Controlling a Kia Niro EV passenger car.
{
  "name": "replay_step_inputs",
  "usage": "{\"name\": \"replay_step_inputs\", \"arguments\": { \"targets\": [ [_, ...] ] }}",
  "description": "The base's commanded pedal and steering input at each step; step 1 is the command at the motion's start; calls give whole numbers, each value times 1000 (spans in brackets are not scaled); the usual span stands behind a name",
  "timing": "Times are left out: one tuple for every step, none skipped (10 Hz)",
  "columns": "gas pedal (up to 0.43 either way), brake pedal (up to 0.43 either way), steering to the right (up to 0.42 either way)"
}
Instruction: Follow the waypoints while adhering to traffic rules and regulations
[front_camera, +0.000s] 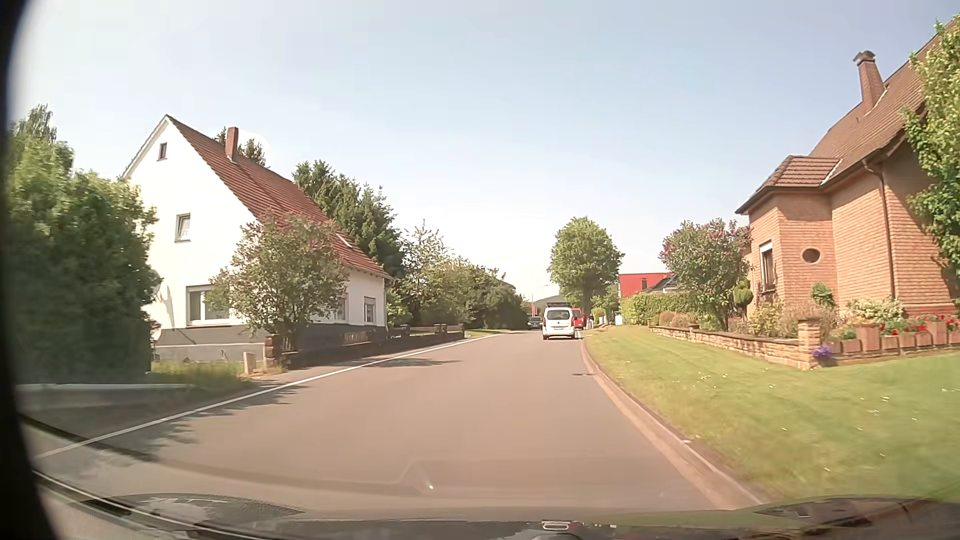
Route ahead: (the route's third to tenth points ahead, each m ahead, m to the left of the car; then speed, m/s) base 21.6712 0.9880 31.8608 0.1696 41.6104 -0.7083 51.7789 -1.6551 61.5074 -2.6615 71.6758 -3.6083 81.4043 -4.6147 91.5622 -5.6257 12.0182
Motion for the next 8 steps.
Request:
{"name": "replay_step_inputs", "arguments": {
  "targets": [
    [0, 6, 19],
    [0, 12, 19],
    [0, 18, 19],
    [0, 18, 19],
    [0, 18, 19],
    [0, 24, 19],
    [0, 30, 19],
    [0, 30, 19]
  ]
}}
